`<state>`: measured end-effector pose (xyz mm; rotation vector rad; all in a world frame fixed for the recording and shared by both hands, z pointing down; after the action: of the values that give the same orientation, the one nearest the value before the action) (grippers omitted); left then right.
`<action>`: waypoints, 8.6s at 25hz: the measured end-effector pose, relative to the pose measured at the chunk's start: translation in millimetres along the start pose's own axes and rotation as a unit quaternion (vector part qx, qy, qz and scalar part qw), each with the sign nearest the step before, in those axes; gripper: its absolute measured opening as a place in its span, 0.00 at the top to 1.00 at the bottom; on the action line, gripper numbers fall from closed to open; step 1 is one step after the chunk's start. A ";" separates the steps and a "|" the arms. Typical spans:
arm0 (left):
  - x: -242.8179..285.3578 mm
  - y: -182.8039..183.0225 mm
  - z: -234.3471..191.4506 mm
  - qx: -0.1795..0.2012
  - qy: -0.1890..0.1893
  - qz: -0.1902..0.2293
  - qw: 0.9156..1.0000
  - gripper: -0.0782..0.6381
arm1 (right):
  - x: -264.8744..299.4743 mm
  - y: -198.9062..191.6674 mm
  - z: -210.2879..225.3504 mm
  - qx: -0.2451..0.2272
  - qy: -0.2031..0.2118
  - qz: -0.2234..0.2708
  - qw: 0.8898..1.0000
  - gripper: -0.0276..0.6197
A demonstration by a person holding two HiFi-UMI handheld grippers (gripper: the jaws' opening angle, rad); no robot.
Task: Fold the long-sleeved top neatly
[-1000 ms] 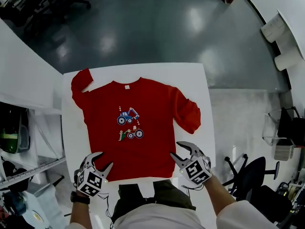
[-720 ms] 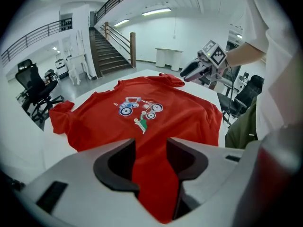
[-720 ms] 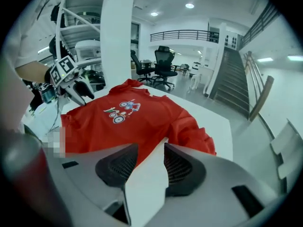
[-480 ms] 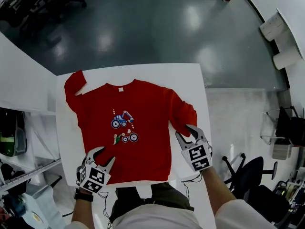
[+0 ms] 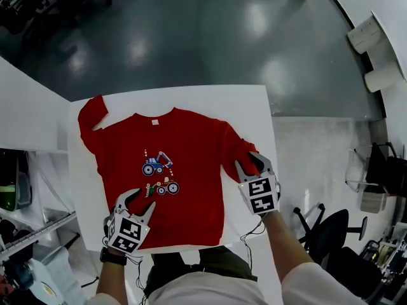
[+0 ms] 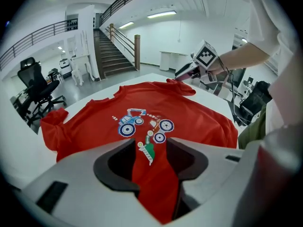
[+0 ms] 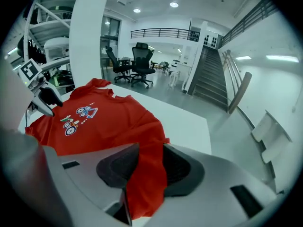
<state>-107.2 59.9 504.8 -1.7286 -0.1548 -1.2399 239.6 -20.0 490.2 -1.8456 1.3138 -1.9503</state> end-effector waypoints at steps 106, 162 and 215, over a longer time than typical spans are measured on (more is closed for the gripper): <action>-110.8 -73.5 -143.4 -0.238 0.150 0.162 0.946 0.63 | 121.8 232.0 -263.1 -0.087 0.231 0.132 0.960 0.92; -145.0 -22.2 -112.1 -0.225 0.266 0.147 0.926 0.63 | 29.9 211.0 -239.0 -0.086 0.288 0.194 0.934 0.78; 36.8 41.8 -349.5 0.008 0.145 0.035 0.989 0.80 | 147.2 219.4 -218.2 0.057 0.192 0.136 0.970 0.80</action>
<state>-296.4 -239.2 512.9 -1.5072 0.0662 -1.4177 -80.2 -142.6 483.6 -1.1991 1.4265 -2.2416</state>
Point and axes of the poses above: the fingertips, and each gripper's own axes: x forward along the fingers, z to its right, y out of its top, the point moved 8 cm from there along -x, backward along the fingers, and after that the axes turned 2 degrees about z, right-handed, at the moved point
